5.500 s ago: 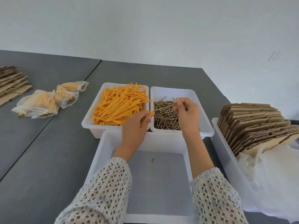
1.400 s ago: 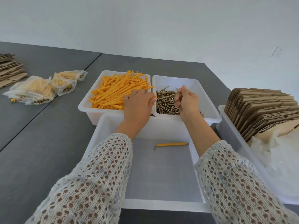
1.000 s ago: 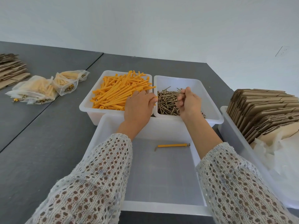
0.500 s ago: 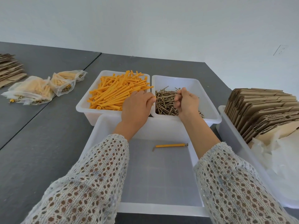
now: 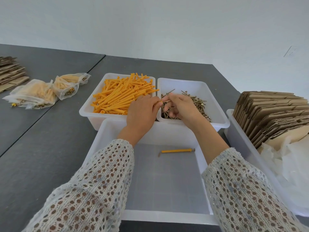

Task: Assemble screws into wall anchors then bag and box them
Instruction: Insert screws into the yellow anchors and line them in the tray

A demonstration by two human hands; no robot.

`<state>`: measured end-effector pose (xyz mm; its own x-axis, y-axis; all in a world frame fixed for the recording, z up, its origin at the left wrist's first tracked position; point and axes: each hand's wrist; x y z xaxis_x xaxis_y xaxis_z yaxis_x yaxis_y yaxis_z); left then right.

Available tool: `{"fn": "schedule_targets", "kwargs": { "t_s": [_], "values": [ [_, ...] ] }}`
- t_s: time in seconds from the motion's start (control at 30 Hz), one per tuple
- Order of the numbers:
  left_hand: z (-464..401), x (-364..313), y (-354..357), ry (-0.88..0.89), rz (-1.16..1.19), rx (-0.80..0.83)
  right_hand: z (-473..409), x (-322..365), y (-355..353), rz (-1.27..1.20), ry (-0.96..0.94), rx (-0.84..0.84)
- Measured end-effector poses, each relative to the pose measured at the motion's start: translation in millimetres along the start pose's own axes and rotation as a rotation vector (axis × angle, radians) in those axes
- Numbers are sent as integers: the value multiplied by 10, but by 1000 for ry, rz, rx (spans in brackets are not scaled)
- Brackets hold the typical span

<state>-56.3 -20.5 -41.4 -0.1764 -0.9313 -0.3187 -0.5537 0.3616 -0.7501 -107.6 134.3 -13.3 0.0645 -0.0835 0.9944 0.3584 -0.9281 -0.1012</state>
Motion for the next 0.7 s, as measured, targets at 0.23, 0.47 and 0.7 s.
{"fn": "schedule_targets", "kwargs": {
  "t_s": [0.23,0.47,0.7],
  "values": [
    [-101,-256,-199,73,443,-89,-91,-58,-131,-195,54,-285],
    [-11,-652,-341,76,441,695,-154,-99,-335,-770,184,-410],
    [515,-1005,26,305,-222,986,-178,-115,-330,-705,213,-347]
  ]
}}
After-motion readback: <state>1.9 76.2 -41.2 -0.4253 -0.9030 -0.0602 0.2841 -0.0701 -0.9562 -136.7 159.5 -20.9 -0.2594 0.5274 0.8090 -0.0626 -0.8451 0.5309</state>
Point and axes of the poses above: each hand's wrist, its own z-axis away from the middle knuckle, its own y-axis out of the palm, x = y × z
